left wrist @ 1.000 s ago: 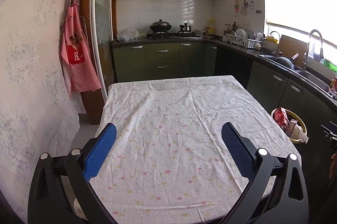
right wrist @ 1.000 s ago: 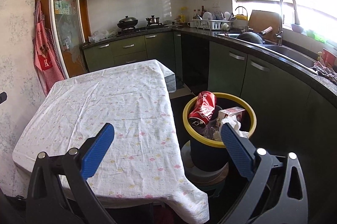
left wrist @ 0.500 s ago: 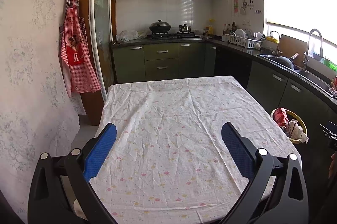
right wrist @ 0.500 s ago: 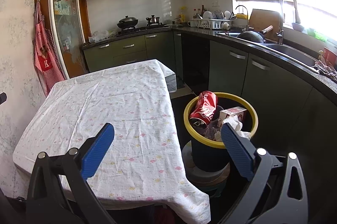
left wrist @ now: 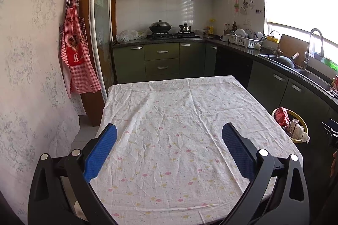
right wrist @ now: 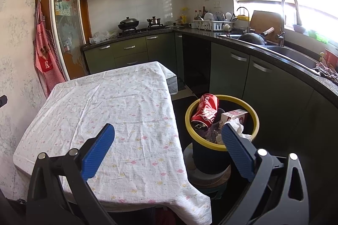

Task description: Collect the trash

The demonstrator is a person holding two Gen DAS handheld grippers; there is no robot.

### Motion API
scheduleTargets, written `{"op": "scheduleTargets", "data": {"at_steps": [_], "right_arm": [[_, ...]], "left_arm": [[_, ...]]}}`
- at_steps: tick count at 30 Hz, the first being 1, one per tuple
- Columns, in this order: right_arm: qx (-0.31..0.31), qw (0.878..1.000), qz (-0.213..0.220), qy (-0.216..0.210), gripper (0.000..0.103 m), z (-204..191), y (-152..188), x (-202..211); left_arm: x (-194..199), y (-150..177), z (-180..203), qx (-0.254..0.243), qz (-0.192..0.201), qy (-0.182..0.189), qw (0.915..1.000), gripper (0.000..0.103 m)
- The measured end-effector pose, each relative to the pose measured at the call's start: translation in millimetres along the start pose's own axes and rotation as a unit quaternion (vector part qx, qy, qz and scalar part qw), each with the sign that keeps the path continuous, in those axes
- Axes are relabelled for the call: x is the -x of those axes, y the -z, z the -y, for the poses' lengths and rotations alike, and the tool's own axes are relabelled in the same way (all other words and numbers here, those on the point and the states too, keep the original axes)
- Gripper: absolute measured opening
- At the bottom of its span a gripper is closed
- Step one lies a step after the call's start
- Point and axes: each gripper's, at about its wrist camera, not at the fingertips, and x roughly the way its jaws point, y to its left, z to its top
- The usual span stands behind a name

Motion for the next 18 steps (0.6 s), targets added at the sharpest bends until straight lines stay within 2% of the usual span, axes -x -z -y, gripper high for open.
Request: {"op": "scheduleTargets", "data": {"at_steps": [18], "right_arm": [[-0.002,1.0,0.002,0.002,0.096,1.9,-2.5,1.2]], "left_arm": [[-2.0,-0.1,-0.2,-0.005,-0.004,-0.002,1.0,0.098]]}}
